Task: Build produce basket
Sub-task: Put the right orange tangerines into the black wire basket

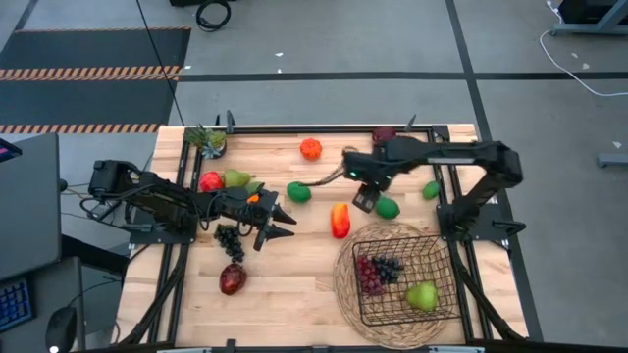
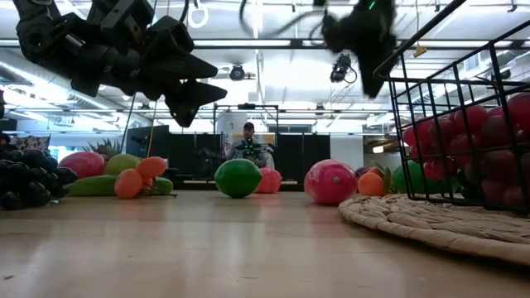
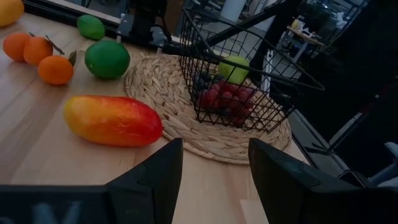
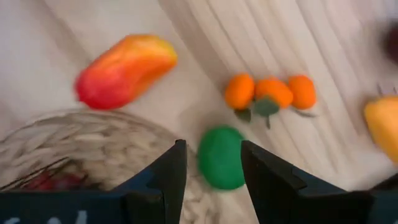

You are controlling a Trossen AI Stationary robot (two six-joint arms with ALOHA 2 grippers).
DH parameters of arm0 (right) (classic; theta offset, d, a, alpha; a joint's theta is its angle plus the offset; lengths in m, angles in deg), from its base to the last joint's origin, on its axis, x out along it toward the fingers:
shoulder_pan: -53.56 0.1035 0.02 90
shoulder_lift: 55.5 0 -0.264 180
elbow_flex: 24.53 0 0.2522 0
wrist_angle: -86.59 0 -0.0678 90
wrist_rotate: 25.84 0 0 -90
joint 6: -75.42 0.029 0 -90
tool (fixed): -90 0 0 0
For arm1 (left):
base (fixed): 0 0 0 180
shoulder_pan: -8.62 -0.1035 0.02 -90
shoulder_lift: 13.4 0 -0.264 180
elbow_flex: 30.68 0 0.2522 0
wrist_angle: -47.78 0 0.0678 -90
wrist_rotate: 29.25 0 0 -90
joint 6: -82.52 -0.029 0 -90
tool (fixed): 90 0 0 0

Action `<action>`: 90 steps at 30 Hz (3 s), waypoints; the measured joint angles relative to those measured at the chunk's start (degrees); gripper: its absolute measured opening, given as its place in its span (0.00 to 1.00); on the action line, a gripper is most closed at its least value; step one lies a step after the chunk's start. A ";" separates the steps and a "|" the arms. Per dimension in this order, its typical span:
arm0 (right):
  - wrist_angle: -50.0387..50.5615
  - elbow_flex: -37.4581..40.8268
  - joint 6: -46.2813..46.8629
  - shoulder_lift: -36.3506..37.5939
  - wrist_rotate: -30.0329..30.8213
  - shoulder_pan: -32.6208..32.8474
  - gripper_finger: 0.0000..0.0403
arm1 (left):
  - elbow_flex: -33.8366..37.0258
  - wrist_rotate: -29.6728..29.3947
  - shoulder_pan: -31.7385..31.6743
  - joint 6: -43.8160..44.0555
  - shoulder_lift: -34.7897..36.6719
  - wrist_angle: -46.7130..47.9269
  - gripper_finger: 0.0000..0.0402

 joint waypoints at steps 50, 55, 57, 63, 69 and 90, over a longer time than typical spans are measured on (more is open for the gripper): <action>-18.77 17.57 10.81 -9.04 -8.67 -18.12 0.78 | 0.00 0.00 3.13 -1.16 0.00 0.39 0.47; -23.95 17.84 10.77 -9.58 -8.28 -19.09 0.75 | 0.00 0.01 3.13 -1.18 0.00 0.39 0.47; -24.14 17.80 10.87 -9.61 -8.61 -19.66 0.73 | 0.00 0.00 3.13 -1.20 0.00 0.39 0.47; -23.57 17.88 10.43 -9.69 -7.58 -20.45 0.67 | 0.00 0.01 3.13 -1.34 0.00 0.39 0.47; -23.70 17.88 8.65 -9.69 -6.87 -20.37 0.56 | 0.00 0.00 3.13 -1.51 0.00 0.39 0.47; -15.11 11.36 2.05 -9.13 -12.74 -14.22 0.39 | 0.00 0.00 3.15 -1.36 0.02 0.37 0.47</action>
